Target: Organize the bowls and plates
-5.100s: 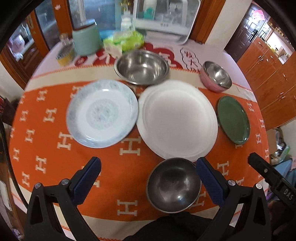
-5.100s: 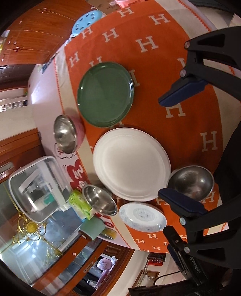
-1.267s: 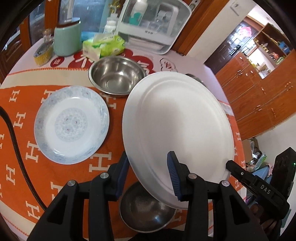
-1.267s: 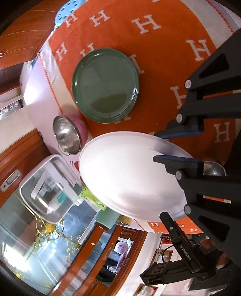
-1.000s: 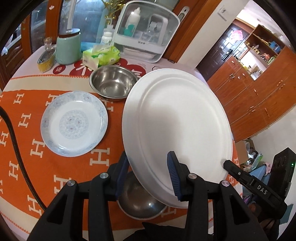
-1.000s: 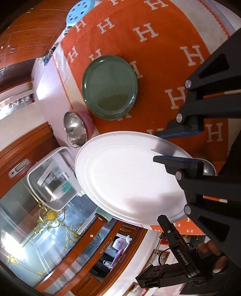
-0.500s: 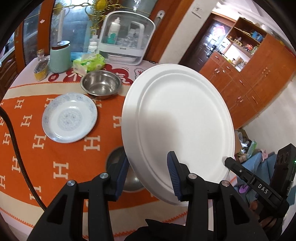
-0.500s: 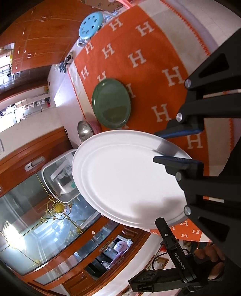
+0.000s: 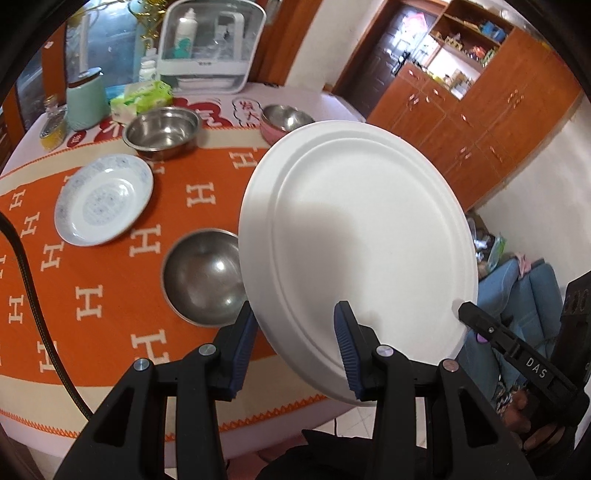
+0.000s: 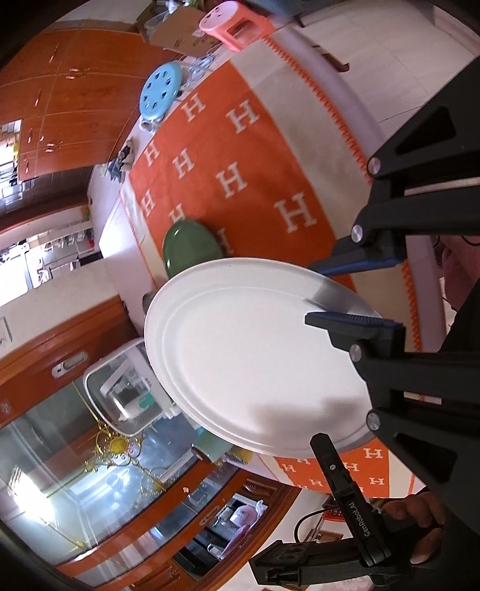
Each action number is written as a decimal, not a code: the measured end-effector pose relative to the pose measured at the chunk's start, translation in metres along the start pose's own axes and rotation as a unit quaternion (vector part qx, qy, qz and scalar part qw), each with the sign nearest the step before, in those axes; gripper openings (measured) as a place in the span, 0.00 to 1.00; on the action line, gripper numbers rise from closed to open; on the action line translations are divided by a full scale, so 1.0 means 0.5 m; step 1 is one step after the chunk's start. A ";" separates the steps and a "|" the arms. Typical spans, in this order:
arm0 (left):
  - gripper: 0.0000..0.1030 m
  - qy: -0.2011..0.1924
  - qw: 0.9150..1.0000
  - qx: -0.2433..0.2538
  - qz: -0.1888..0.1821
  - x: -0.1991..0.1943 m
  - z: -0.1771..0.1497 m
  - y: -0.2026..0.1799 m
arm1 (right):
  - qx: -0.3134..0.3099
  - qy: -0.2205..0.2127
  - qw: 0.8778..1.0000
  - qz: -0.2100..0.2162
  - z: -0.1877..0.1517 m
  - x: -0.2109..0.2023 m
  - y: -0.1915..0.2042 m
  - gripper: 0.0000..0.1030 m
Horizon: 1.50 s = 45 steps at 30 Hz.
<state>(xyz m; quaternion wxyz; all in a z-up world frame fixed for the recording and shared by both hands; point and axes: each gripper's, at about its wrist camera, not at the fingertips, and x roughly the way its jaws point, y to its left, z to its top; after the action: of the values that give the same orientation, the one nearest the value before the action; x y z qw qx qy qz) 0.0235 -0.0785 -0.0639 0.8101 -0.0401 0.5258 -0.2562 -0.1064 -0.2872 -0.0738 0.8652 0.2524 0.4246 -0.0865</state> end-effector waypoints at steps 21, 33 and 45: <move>0.39 0.115 0.992 0.011 0.045 0.194 -0.040 -0.075 | 0.045 0.135 0.989 -0.032 -0.005 0.118 -0.144 0.20; 0.39 0.185 0.980 -0.002 0.075 0.274 -0.058 -0.055 | 0.039 0.231 0.971 -0.050 -0.007 0.226 -0.165 0.22; 0.39 0.199 0.975 -0.029 0.096 0.295 -0.070 -0.023 | -0.020 0.273 0.960 -0.064 -0.015 0.279 -0.142 0.27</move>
<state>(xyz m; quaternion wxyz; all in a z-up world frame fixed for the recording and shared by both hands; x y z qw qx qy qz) 0.0352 -0.1489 -0.1985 0.7086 0.0390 0.6851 -0.1645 -0.0502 -0.3351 -0.2121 0.7137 0.2214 0.6618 -0.0606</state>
